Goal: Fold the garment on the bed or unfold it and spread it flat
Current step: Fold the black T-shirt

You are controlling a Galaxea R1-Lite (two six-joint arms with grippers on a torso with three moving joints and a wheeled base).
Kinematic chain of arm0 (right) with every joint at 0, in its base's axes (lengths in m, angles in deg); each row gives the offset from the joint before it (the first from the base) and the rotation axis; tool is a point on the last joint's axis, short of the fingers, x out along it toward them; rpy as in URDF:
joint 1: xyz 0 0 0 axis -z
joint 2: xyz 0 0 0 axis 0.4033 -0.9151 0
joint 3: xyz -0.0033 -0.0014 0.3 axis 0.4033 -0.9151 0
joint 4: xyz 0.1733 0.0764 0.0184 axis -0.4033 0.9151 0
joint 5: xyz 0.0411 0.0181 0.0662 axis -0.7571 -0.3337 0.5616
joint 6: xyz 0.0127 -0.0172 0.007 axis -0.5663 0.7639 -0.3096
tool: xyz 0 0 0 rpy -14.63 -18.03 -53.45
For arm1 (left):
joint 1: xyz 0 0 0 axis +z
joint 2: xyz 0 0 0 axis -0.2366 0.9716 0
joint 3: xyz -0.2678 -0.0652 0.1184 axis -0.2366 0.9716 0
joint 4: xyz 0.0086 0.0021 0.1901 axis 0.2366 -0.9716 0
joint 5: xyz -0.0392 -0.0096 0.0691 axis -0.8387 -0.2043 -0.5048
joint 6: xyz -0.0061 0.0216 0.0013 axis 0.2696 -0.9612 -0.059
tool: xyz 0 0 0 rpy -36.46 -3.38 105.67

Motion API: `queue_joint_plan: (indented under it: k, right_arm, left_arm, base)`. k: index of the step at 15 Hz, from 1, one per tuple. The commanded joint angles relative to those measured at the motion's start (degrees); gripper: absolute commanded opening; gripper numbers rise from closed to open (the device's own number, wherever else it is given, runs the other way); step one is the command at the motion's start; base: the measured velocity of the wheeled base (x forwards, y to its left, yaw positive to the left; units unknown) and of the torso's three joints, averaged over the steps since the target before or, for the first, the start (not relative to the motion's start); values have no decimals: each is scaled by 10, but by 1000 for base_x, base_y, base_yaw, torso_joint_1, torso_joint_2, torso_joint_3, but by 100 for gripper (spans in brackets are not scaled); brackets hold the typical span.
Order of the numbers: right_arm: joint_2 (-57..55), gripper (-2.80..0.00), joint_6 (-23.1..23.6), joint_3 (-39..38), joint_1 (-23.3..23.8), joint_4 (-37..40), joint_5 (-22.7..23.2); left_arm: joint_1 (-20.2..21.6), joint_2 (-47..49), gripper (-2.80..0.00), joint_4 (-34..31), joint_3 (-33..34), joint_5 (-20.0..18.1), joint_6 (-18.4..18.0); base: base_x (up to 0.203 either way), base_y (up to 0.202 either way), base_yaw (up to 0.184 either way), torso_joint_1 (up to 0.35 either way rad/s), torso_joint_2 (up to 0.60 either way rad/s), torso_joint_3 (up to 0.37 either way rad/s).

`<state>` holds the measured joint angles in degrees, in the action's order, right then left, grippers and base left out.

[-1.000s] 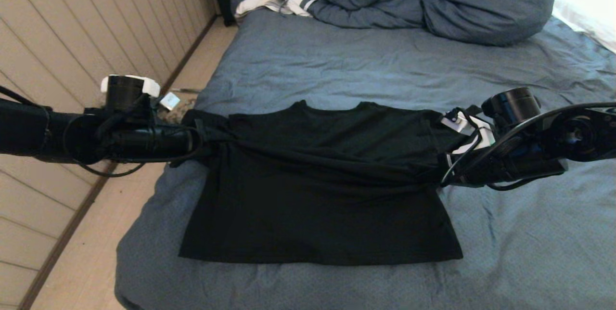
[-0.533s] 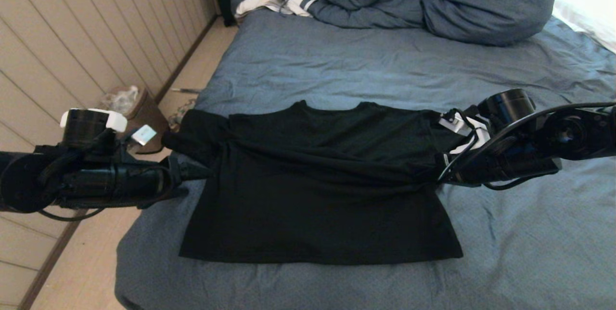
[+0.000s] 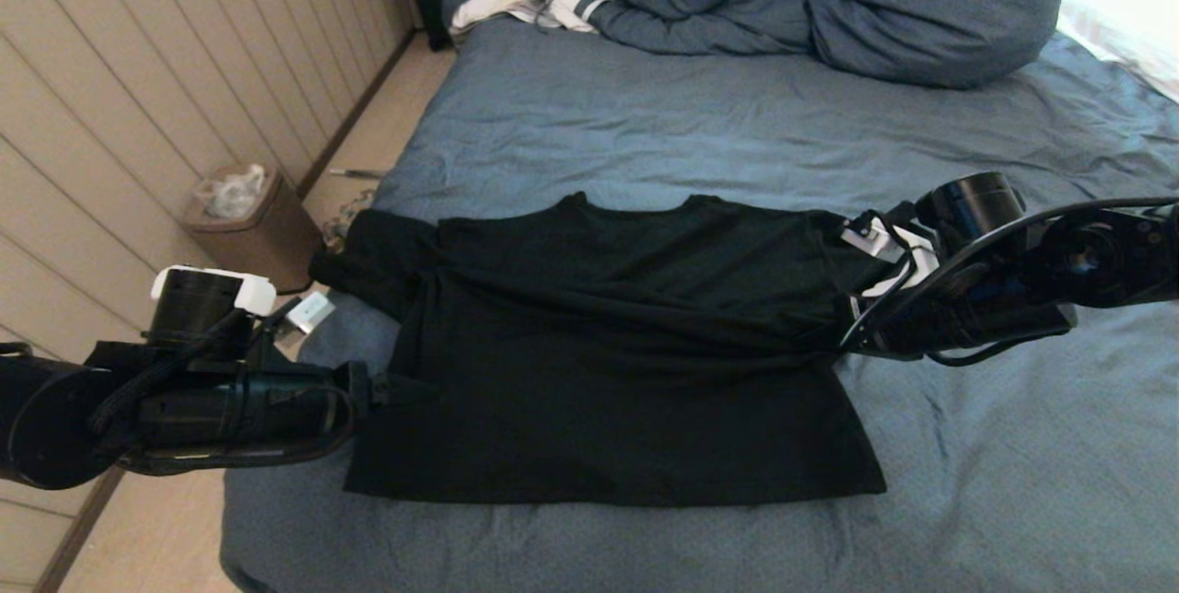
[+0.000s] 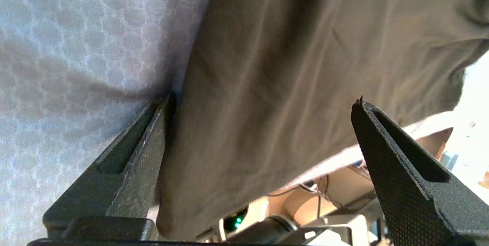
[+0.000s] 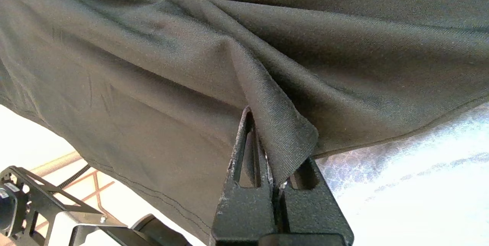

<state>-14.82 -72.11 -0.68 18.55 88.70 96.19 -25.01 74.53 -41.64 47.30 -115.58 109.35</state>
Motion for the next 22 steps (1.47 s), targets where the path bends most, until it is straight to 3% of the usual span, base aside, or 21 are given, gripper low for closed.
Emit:
queue_joint_plan:
  k: [1,5,11,12,14,22]
  right_arm:
    - [1,-280,0,0,0,2,1]
    - [-4,-280,-1,1,10,2,-2]
    - [2,-280,-7,-5,13,3,-3]
    - [1,-280,-7,-7,13,2,-3]
    - [3,-280,-7,-8,14,2,-3]
    - [38,-280,-7,-37,7,3,-3]
  left_arm:
    - [-4,25,0,21,1,-1,2]
    - [-4,31,0,84,27,0,1]
    - [-4,14,0,86,71,1,-1]
    - [-4,10,-280,86,75,0,-10]
    - [-6,5,-280,86,78,-4,-32]
    - [-19,-29,-280,85,92,-3,-28]
  base:
    - [0,0,0,0,0,0]
    - [0,0,0,0,0,0]
    - [0,0,0,0,0,0]
    - [0,0,0,0,0,0]
    - [0,0,0,0,0,0]
    - [0,0,0,0,0,0]
